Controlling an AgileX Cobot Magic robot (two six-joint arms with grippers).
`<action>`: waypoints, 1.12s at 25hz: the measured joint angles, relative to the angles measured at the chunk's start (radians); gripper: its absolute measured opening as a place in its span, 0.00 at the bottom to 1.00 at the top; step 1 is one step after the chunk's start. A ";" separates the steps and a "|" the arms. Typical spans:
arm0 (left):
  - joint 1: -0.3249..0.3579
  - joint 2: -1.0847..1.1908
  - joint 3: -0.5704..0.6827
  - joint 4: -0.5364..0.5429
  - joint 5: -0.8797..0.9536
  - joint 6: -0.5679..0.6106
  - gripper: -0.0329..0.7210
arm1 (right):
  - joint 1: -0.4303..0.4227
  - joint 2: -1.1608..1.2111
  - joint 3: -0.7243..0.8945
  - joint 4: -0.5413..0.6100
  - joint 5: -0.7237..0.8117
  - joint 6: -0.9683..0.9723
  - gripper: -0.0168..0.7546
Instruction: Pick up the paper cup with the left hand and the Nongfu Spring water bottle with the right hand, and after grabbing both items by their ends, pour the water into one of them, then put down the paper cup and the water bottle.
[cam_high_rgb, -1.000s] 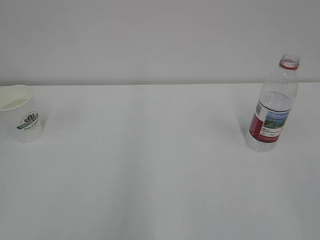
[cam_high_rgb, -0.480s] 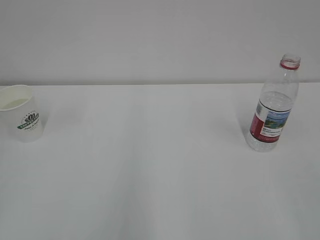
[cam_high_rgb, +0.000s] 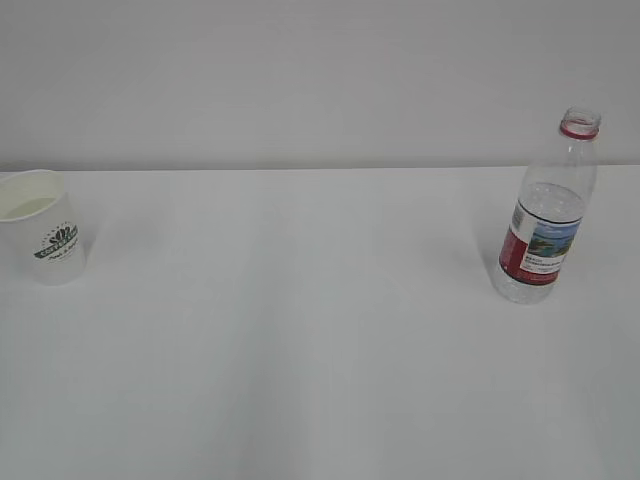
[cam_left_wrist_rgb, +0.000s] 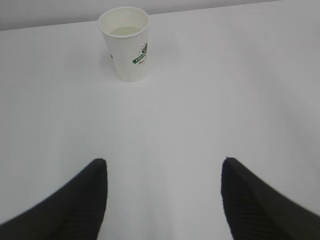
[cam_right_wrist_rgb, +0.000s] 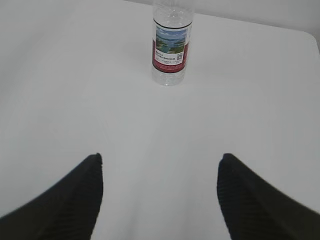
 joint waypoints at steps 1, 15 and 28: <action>0.000 0.000 0.000 0.000 0.000 0.000 0.73 | -0.002 0.000 0.000 0.000 0.000 0.000 0.72; 0.074 0.000 0.000 0.000 0.000 0.000 0.73 | -0.037 0.000 0.000 0.000 0.000 0.000 0.72; 0.074 0.000 0.000 0.000 0.000 0.000 0.73 | -0.037 0.000 0.000 0.000 0.000 0.000 0.72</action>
